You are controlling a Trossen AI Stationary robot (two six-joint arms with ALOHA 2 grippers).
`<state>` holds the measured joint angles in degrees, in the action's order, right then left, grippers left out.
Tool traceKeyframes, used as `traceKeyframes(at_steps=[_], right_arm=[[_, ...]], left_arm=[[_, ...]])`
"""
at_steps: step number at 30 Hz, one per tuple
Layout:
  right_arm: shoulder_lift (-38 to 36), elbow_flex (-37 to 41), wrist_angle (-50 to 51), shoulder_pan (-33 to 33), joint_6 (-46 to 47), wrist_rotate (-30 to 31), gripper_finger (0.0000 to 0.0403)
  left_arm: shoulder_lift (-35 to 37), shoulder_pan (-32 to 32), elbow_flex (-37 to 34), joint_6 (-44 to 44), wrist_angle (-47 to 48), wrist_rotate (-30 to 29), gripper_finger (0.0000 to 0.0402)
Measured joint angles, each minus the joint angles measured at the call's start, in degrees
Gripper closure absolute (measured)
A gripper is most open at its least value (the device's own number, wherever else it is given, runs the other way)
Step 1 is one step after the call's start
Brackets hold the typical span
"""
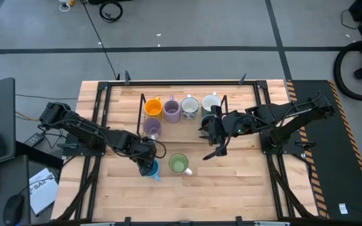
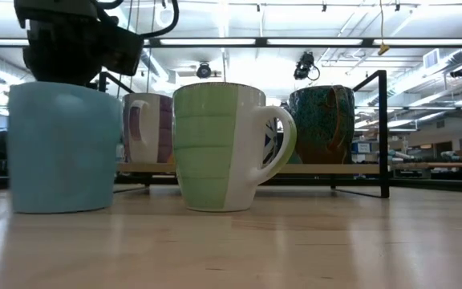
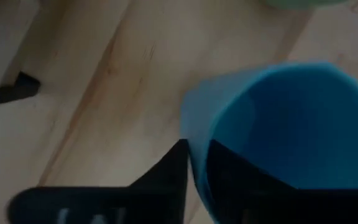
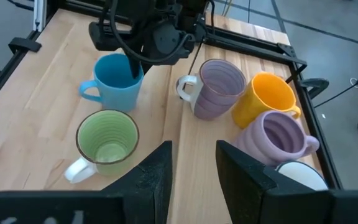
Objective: Place coffee mugs
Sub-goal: Put the blue mug on the shelf
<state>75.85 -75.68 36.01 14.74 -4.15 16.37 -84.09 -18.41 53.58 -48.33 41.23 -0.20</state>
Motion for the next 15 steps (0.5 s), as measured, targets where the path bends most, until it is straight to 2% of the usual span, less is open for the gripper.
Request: traceKeyframes(at_steps=[4,9,15], right_arm=[[0.0,0.0,0.02,0.0,1.46,-0.01,0.0274],[0.0,0.0,0.03,0.0,2.61,-0.01,0.0274],[0.0,0.26,-0.34,0.0,4.44,0.0,0.0274]], left_arm=[[0.0,-0.02,0.0,2.14,0.2,-0.74,0.0378],[-0.02,1.03,1.06,7.24,1.93,1.83,0.0378],[0.11,2.52,9.44,21.13,10.4,3.79,0.0378]])
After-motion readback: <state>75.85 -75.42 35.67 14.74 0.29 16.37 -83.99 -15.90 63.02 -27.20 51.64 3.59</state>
